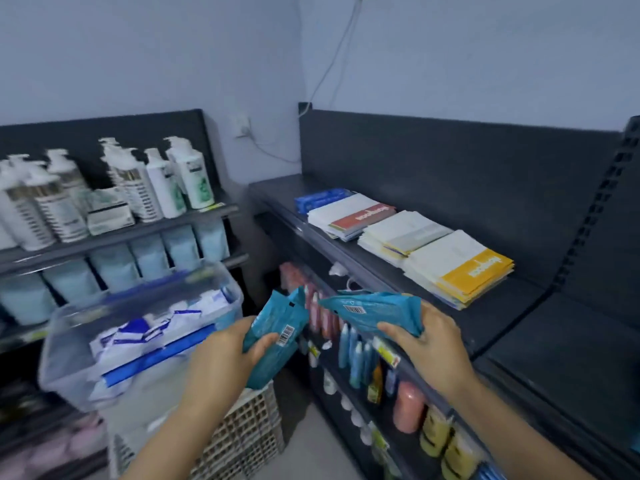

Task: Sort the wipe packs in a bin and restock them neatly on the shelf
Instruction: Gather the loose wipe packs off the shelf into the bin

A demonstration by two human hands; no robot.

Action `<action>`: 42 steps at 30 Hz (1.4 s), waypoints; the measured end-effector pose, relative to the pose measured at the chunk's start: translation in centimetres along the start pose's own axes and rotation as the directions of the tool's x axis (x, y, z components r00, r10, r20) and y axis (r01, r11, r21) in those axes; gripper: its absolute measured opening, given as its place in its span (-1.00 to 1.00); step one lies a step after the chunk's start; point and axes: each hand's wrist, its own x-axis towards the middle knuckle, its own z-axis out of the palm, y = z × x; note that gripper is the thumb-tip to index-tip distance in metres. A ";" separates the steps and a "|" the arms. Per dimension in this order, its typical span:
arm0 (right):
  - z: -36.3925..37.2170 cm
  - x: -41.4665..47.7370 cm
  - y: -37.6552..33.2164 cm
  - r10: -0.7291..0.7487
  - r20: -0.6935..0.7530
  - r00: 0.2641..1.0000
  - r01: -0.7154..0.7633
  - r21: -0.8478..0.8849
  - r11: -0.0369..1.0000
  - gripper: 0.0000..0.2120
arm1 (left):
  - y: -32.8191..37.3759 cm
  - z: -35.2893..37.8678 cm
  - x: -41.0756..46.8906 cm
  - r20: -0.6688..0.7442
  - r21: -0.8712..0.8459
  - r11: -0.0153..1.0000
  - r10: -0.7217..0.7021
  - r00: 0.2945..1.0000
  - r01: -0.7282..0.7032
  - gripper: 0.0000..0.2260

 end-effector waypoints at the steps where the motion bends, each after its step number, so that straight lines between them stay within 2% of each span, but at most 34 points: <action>1: 2.4 0.6 -1.0 -0.020 0.031 0.999 0.020 0.001 1.000 -0.69 | -2.3 -1.1 0.3 -0.003 0.027 0.999 -0.036 0.999 0.036 -0.71; 6: 13.4 3.2 -5.2 -0.055 0.182 0.982 0.046 0.051 0.998 -0.70 | -13.3 -5.8 1.8 -0.051 0.079 0.983 -0.159 0.986 0.163 -0.70; 11: 21.2 5.1 -7.9 -0.093 0.280 0.955 0.082 0.052 0.995 -0.64 | -20.4 -9.1 1.8 -0.118 0.152 0.958 -0.227 0.967 0.244 -0.68; 17: 29.3 8.0 -9.0 -0.112 0.434 0.894 0.108 0.034 0.994 -0.76 | -26.7 -10.4 2.8 -0.177 0.166 0.928 -0.306 0.936 0.334 -0.72; 21: 33.7 11.2 -8.4 -0.136 0.485 0.864 0.139 0.029 0.990 -0.72 | -29.2 -9.9 5.0 -0.204 0.215 0.925 -0.271 0.941 0.314 -0.74; 27: 40.4 18.2 -6.1 -0.162 0.527 0.834 0.199 -0.013 0.980 -0.71 | -33.0 -7.5 11.4 -0.169 0.407 0.881 -0.189 0.967 0.243 -0.75; 31: 44.2 22.5 -4.3 -0.209 0.606 0.767 0.319 -0.078 0.944 -0.68 | -35.1 -6.0 15.6 -0.068 0.527 0.826 -0.192 0.979 0.199 -0.75; 33: 46.3 25.0 -3.4 -0.219 0.645 0.732 0.362 -0.096 0.927 -0.67 | -36.3 -5.2 17.6 -0.061 0.568 0.800 -0.195 0.979 0.194 -0.74; 35: 48.2 27.1 -2.6 -0.195 0.664 0.722 0.362 -0.123 0.924 -0.68 | -37.4 -4.4 19.4 -0.060 0.593 0.781 -0.201 0.978 0.197 -0.74; 39: 51.4 28.7 -1.1 -0.153 0.639 0.753 0.314 -0.145 0.938 -0.68 | -38.8 -3.2 21.7 -0.044 0.619 0.763 -0.200 0.979 0.184 -0.71; 40: 52.1 28.6 -0.7 -0.151 0.651 0.744 0.313 -0.139 0.940 -0.66 | -39.1 -2.7 22.1 -0.021 0.618 0.766 -0.206 0.978 0.175 -0.68; 42: 52.8 27.8 0.2 -0.115 0.743 0.660 0.299 -0.119 0.947 -0.59 | -39.5 -1.8 22.7 0.055 0.622 0.771 -0.222 0.974 0.141 -0.61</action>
